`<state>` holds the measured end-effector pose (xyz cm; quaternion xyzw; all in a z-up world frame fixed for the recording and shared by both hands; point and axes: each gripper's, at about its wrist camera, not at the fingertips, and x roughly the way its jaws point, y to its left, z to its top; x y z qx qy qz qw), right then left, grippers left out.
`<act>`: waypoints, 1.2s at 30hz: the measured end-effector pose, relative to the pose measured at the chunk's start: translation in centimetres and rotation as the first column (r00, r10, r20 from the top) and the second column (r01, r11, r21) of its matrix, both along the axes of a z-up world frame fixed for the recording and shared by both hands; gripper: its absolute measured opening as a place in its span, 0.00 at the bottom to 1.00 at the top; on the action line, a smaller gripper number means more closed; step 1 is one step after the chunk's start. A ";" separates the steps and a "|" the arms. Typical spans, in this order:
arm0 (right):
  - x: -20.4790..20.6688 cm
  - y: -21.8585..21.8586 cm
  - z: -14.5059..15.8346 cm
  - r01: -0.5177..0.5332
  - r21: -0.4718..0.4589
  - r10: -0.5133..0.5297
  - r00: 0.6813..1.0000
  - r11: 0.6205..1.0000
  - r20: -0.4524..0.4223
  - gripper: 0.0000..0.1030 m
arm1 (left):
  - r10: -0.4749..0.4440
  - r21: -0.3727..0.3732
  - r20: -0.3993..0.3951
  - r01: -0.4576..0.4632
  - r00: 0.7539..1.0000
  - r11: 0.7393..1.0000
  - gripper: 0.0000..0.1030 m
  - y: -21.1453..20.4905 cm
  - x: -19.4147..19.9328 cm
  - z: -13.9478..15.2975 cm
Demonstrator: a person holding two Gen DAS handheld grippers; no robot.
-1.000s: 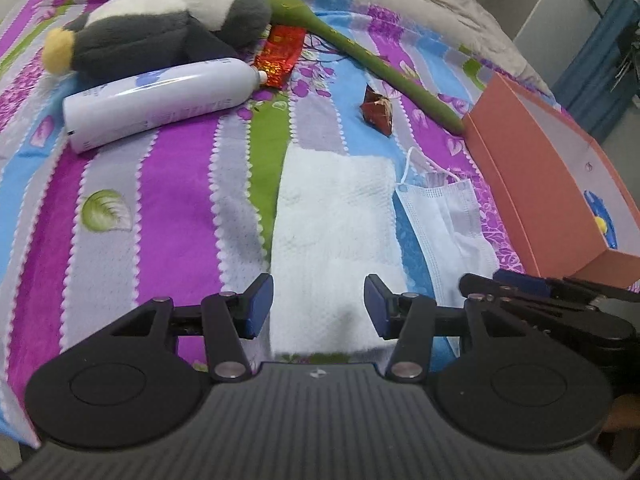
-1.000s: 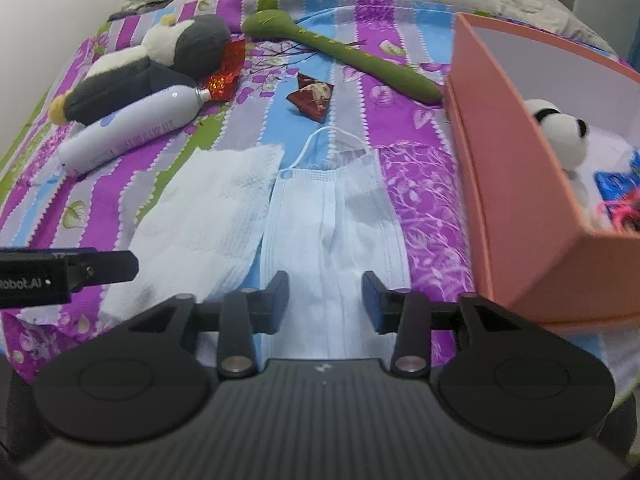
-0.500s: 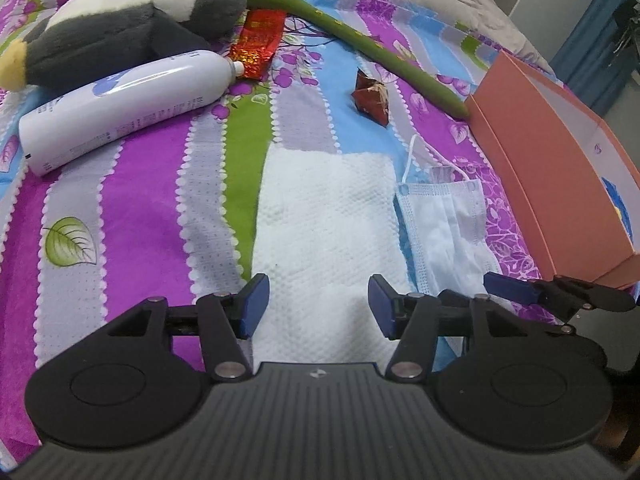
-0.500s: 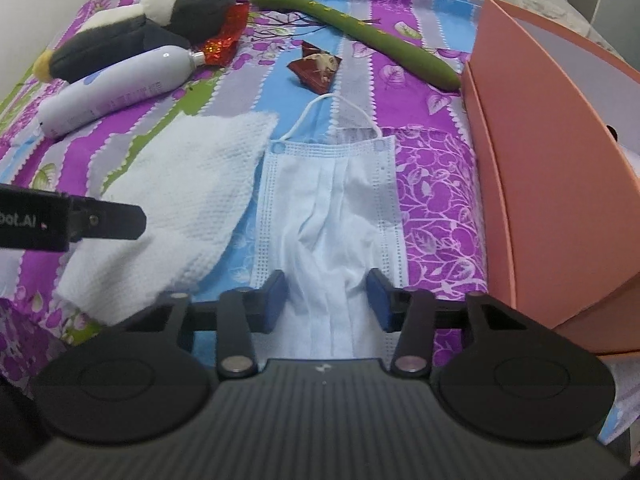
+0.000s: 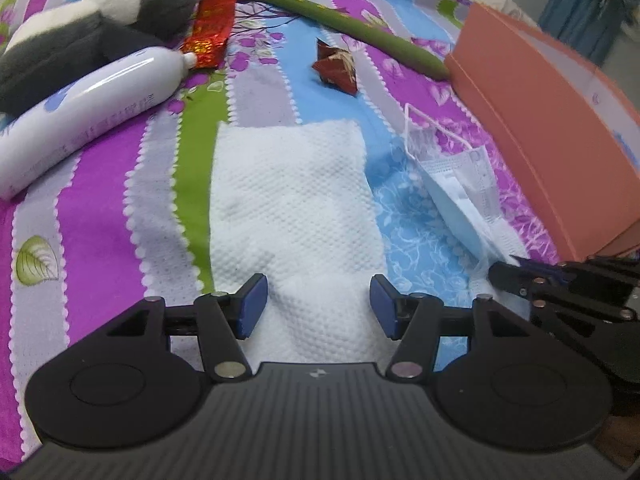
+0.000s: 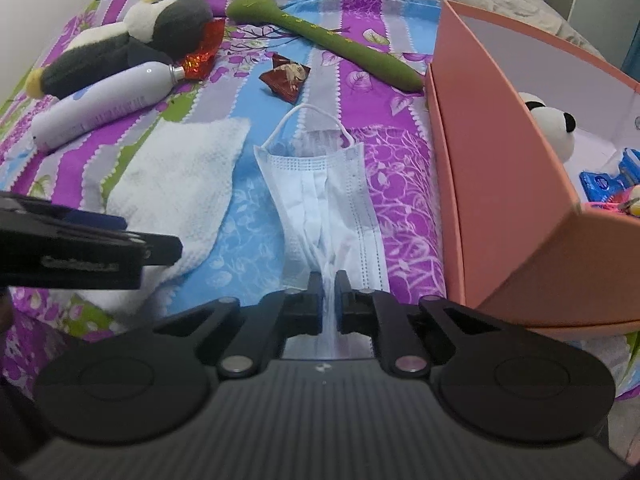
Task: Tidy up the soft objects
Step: 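Lift the mask in the right gripper while the left gripper lifts the towel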
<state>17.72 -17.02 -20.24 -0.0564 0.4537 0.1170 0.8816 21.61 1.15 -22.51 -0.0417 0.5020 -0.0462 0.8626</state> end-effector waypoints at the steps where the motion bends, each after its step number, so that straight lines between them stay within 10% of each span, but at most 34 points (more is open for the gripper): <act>1: 0.0 -0.1 -0.1 -0.001 0.001 0.001 1.000 1.000 -0.002 0.09 | -0.001 0.022 0.001 0.001 1.000 1.000 0.61 -0.4 0.0 -0.2; 8: -0.1 -0.6 -0.4 -0.033 0.019 0.033 0.999 0.999 0.004 0.09 | -0.013 0.152 0.032 0.008 0.999 0.988 0.53 -2.5 -0.5 -1.1; 16: -0.2 -1.9 0.2 -0.025 0.042 0.025 1.000 0.999 0.002 0.09 | 0.029 0.173 0.044 -0.036 0.999 0.984 0.07 -2.2 -0.5 -0.6; 36: -5.0 -3.2 9.1 -0.039 0.132 0.023 0.993 0.990 0.116 0.09 | 0.128 -0.058 0.213 -0.118 0.969 0.991 0.05 -2.6 -8.4 10.0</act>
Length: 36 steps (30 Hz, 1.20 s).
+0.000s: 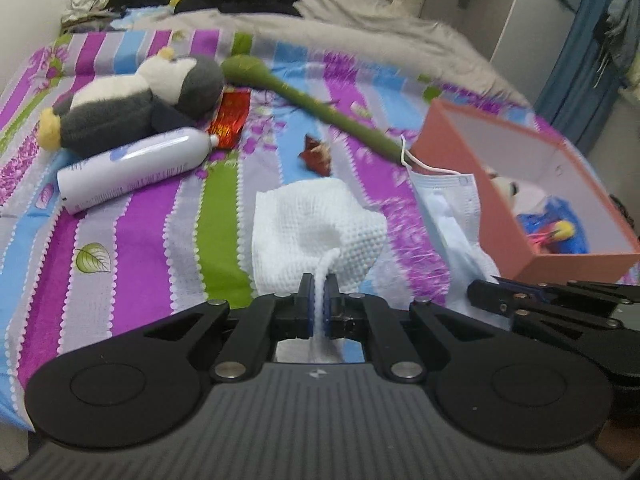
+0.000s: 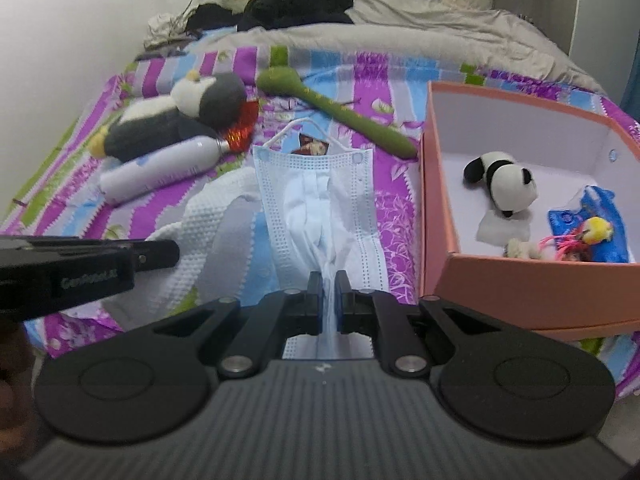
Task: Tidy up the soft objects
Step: 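Lift the mask in the right gripper while the left gripper lifts the towel, then carry the mask in the right gripper while the left gripper carries the towel over the box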
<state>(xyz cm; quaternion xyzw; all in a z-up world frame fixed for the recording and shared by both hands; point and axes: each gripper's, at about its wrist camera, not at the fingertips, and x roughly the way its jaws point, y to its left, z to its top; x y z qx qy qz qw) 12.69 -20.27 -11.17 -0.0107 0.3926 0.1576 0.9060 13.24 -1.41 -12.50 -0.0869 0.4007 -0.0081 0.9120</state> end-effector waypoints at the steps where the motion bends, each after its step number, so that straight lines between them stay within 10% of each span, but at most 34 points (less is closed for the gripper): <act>1: -0.4 -0.2 0.5 0.003 0.004 -0.003 1.000 1.000 0.005 0.09 | -0.001 -0.007 0.008 0.001 1.000 1.000 0.05 -0.2 -0.5 0.5; 16: -6.3 -2.6 6.7 0.029 0.045 -0.034 0.994 0.999 0.105 0.09 | -0.018 -0.068 0.114 0.026 0.993 0.997 0.05 -2.0 -8.3 6.9; 36: -10.6 -9.7 8.8 0.183 0.079 -0.192 0.973 0.980 0.130 0.09 | -0.198 -0.108 0.149 0.215 0.969 0.971 0.05 -9.4 -8.7 9.8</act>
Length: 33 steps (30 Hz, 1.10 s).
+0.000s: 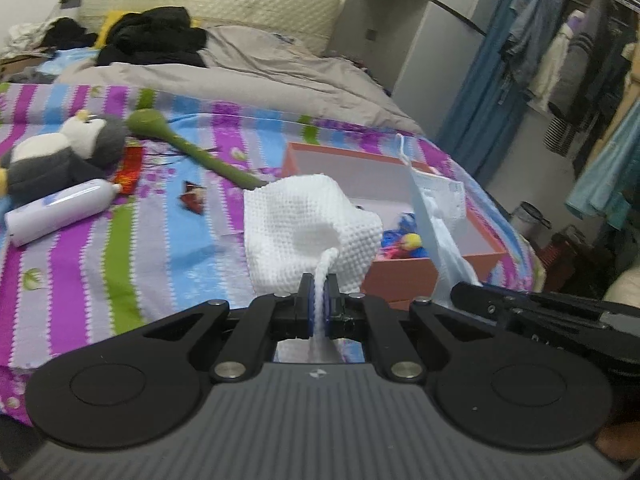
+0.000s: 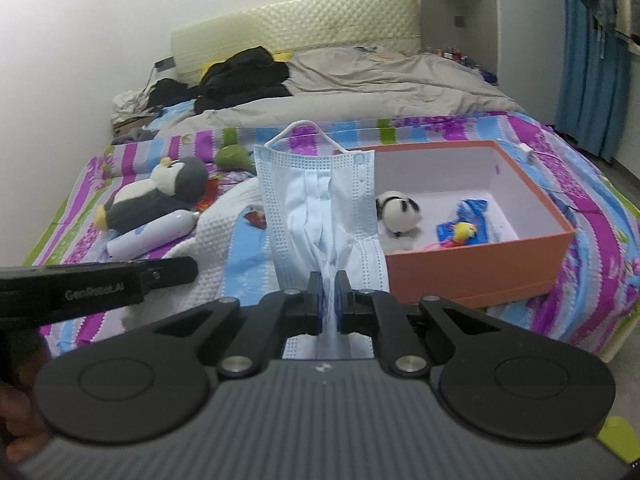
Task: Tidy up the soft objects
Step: 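Carry the mask in the right gripper while the left gripper carries the towel over the box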
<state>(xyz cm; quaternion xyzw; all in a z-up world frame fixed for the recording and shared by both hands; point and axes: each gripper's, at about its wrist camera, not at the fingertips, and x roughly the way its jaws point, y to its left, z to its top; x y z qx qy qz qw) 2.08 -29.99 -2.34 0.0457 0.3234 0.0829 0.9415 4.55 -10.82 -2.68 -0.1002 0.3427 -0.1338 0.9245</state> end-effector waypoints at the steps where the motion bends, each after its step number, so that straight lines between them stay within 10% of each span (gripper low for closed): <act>1: -0.1 -0.4 0.0 0.010 0.000 -0.010 1.000 1.000 -0.001 0.09 | -0.013 0.000 0.002 0.013 1.000 1.000 0.05 -0.6 0.2 0.0; 33: 18.6 -9.7 -6.0 0.095 0.059 -0.084 0.984 0.994 -0.156 0.11 | -0.123 0.068 -0.168 0.136 0.978 0.988 0.06 -12.4 24.2 -5.6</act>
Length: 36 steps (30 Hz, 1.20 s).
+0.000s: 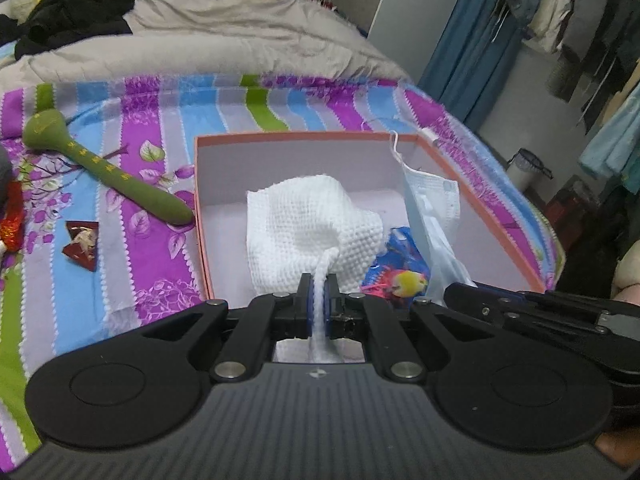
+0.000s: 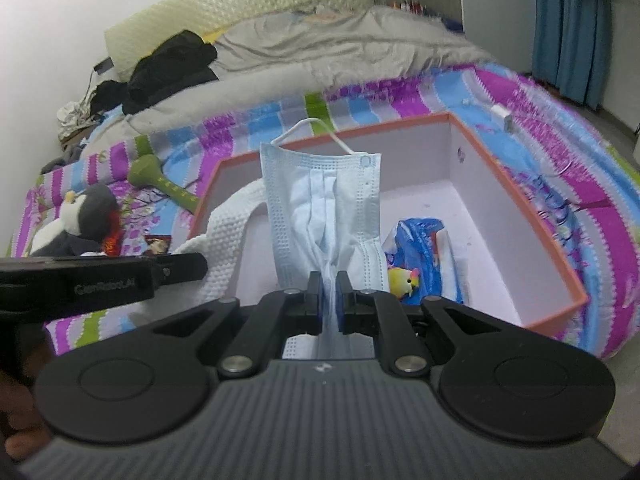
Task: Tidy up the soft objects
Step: 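Carry the mask in the right gripper while the left gripper carries the towel over the box, then lower both items into the box and open both grippers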
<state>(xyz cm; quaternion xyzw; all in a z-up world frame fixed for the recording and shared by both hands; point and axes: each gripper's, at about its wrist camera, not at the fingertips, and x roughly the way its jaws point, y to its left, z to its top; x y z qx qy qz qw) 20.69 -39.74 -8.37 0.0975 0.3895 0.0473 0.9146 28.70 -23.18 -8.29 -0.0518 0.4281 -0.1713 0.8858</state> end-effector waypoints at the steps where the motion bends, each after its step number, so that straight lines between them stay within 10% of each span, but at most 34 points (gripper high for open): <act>1: 0.8 0.0 -0.5 -0.003 0.005 0.003 1.000 1.000 -0.014 0.12 | 0.000 0.002 -0.015 0.000 1.000 1.000 0.06 -0.1 0.8 -0.6; 9: 5.2 0.4 -3.2 -0.029 0.002 0.029 0.996 1.000 -0.084 0.15 | 0.016 0.021 -0.096 -0.014 0.995 1.000 0.06 0.5 5.1 -3.8; 11: 5.6 0.5 -3.6 -0.029 0.005 0.029 0.995 1.000 -0.099 0.33 | 0.010 0.030 -0.103 -0.006 0.995 1.000 0.10 0.6 5.4 -3.9; 15: 5.3 0.7 -3.4 -0.014 -0.008 0.013 0.997 1.000 -0.082 0.58 | 0.044 0.017 -0.105 -0.043 0.994 0.999 0.56 1.3 5.1 -3.5; 36: -5.4 3.2 3.8 -0.002 -0.041 0.005 0.998 0.999 0.066 0.60 | 0.068 0.002 0.110 -0.069 0.992 0.998 0.85 5.7 -7.8 6.3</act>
